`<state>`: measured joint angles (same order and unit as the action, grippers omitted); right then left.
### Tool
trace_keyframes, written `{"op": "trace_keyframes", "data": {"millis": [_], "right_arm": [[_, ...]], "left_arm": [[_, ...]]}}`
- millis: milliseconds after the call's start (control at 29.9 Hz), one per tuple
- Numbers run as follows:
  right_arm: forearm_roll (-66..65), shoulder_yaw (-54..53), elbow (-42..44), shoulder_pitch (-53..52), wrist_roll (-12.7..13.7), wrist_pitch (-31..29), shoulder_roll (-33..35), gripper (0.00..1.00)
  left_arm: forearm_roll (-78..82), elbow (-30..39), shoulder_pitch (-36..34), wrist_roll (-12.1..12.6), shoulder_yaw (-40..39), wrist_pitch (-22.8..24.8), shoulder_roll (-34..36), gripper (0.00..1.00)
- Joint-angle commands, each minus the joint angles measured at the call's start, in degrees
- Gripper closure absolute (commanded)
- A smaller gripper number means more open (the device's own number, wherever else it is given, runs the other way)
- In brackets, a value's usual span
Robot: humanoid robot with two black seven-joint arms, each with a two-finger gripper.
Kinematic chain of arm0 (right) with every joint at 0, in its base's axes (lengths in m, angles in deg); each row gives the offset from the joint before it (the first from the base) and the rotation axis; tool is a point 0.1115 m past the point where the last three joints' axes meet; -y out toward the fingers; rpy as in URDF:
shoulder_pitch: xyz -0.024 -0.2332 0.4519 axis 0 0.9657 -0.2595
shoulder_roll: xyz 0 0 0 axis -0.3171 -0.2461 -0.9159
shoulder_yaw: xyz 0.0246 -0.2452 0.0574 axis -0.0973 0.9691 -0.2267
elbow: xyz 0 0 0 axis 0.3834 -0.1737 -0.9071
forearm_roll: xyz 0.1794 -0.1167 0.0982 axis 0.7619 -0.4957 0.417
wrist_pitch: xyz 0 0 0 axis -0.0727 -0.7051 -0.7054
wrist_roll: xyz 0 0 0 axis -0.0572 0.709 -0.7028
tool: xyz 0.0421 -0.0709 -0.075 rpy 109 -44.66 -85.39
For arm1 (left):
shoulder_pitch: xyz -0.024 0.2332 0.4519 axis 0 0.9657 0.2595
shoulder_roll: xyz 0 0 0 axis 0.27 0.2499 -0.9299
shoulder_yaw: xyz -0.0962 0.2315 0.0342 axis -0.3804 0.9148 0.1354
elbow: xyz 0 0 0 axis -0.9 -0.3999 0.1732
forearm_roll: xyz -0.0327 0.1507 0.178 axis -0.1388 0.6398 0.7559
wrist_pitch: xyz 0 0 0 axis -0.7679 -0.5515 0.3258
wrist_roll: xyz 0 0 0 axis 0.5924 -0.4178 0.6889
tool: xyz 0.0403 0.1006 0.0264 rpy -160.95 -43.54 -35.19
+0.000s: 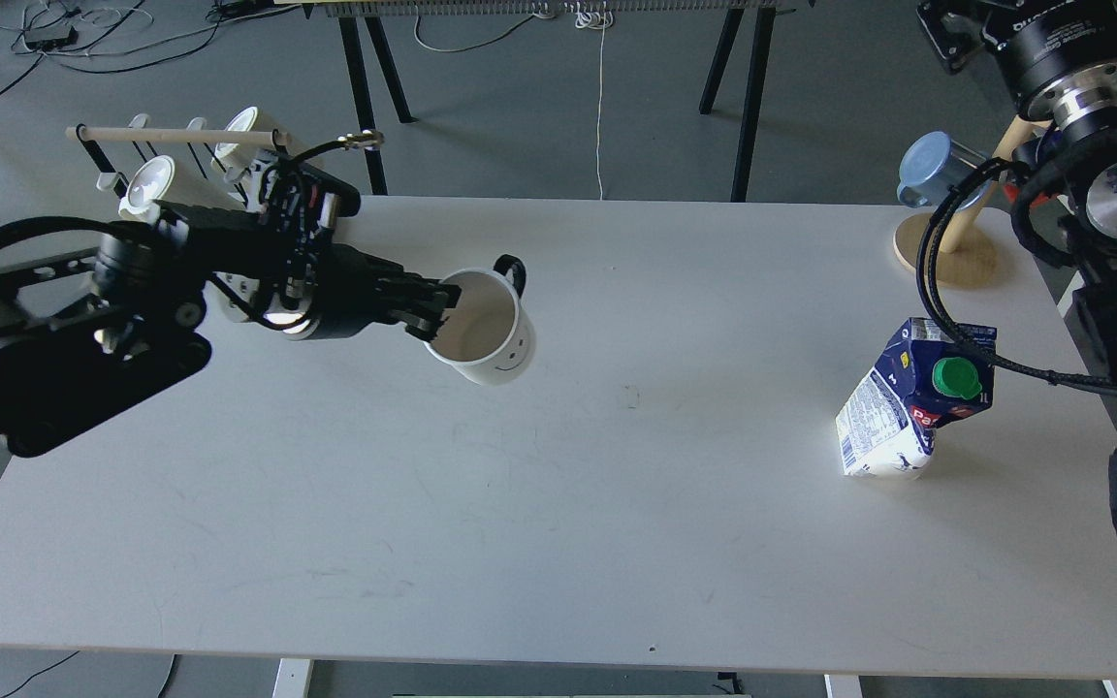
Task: Place cup and milk with both arms
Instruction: 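Slide the white mug with the left gripper toward the table center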
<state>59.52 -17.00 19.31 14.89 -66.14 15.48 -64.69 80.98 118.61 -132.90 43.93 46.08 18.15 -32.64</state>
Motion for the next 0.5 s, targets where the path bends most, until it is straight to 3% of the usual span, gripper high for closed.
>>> {"op": "trace_keyframes", "data": {"millis": [0, 468], "right_arm": [[0.0, -0.3, 0.0, 0.0, 0.0, 0.0, 0.1, 0.01], [0.0, -0.3, 0.0, 0.0, 0.0, 0.0, 0.4, 0.01]], "left_arm": [[1.5, -0.3, 0.3, 1.9, 0.2, 0.0, -4.3, 0.97], [8.6, -0.2, 0.5, 3.2, 4.1, 0.0, -11.4, 0.92]]}}
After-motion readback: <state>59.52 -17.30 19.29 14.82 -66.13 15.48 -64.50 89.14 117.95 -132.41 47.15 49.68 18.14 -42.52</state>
